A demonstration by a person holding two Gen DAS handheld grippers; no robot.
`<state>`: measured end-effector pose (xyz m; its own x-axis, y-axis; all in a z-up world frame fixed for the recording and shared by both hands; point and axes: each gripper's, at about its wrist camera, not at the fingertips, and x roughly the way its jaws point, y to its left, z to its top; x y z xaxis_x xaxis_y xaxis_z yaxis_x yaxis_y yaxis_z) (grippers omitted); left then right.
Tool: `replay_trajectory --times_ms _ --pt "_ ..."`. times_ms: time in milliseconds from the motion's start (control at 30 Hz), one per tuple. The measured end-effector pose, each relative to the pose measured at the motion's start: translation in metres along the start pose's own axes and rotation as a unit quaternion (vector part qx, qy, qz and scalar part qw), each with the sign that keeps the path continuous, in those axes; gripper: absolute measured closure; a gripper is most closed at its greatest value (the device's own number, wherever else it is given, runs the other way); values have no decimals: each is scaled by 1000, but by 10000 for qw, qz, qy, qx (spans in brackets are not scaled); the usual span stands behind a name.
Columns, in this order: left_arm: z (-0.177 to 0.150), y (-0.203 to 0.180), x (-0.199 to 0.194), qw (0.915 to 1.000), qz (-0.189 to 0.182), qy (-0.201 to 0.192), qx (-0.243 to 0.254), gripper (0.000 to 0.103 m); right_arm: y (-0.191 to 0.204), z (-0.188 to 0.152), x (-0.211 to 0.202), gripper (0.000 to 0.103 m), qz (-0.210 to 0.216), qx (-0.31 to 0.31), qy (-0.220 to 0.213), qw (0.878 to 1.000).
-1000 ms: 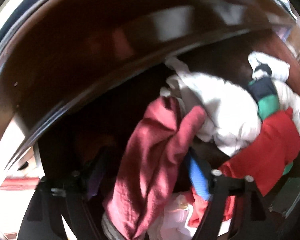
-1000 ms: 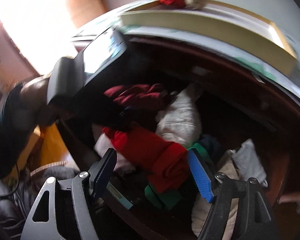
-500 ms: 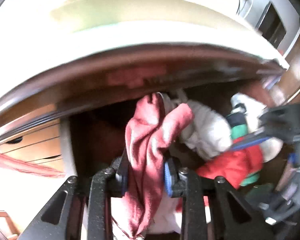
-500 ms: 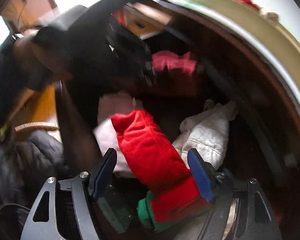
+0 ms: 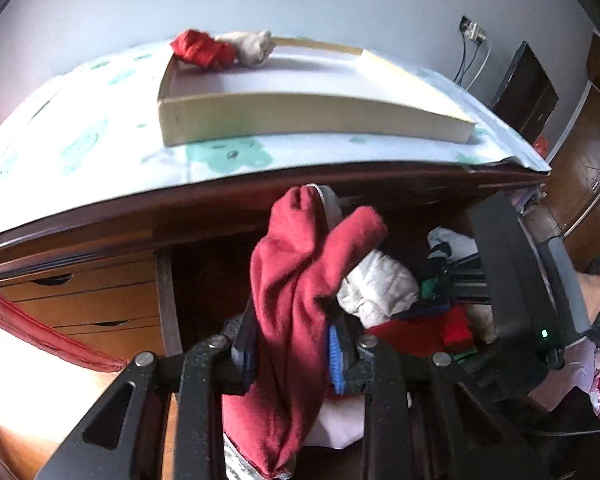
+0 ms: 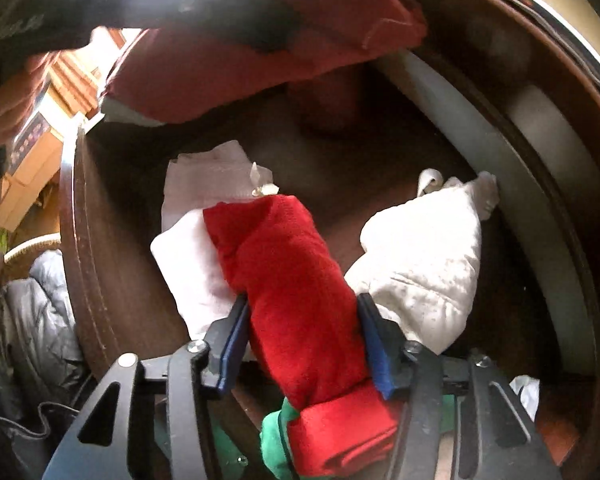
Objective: Take underwear out of drawer
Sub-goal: 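Grasp the dark red cloth with the left tool while the right tool grasps the red sock, then lift both held red garments out of the drawer and carry them over the box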
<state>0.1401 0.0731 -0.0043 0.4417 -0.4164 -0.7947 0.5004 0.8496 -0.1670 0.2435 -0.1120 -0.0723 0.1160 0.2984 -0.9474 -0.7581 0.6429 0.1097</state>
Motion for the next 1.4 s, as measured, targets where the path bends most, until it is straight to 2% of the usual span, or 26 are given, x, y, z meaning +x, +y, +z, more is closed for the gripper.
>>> replay_trajectory --times_ms 133,233,333,400,467,633,833,1000,1233,1400 --pt "-8 -5 -7 9998 -111 -169 33 77 -13 -15 -14 58 270 507 -390 9976" --pt "-5 -8 -11 9996 -128 -237 -13 77 -31 -32 -30 58 605 1150 -809 9882" --pt "-2 -6 -15 9990 -247 -335 -183 76 -53 -54 -50 58 1140 2003 -1438 9624" --pt "2 -8 -19 9983 -313 -414 -265 76 -65 -67 -65 58 1491 2538 -1910 9364" --pt "6 -14 -22 9980 -313 -487 -244 76 -71 -78 -79 58 1660 2880 -2324 9141" --pt "13 -25 -35 9969 -268 -713 -194 76 -84 -84 -113 58 1738 3104 -2988 8855" --pt "20 -34 -45 9954 -249 -902 -207 76 -89 -76 -133 58 1782 3391 -3427 8578" --pt "35 -41 -55 9925 -198 -1197 -161 76 -97 -78 -139 58 2012 3728 -3708 8265" --pt "57 -52 -55 9900 -86 -1406 -96 76 -109 -64 -157 58 2014 3876 -4087 8014" --pt "78 -60 -50 9890 176 -1472 7 76 -116 -52 -167 58 1881 3880 -4259 7954"
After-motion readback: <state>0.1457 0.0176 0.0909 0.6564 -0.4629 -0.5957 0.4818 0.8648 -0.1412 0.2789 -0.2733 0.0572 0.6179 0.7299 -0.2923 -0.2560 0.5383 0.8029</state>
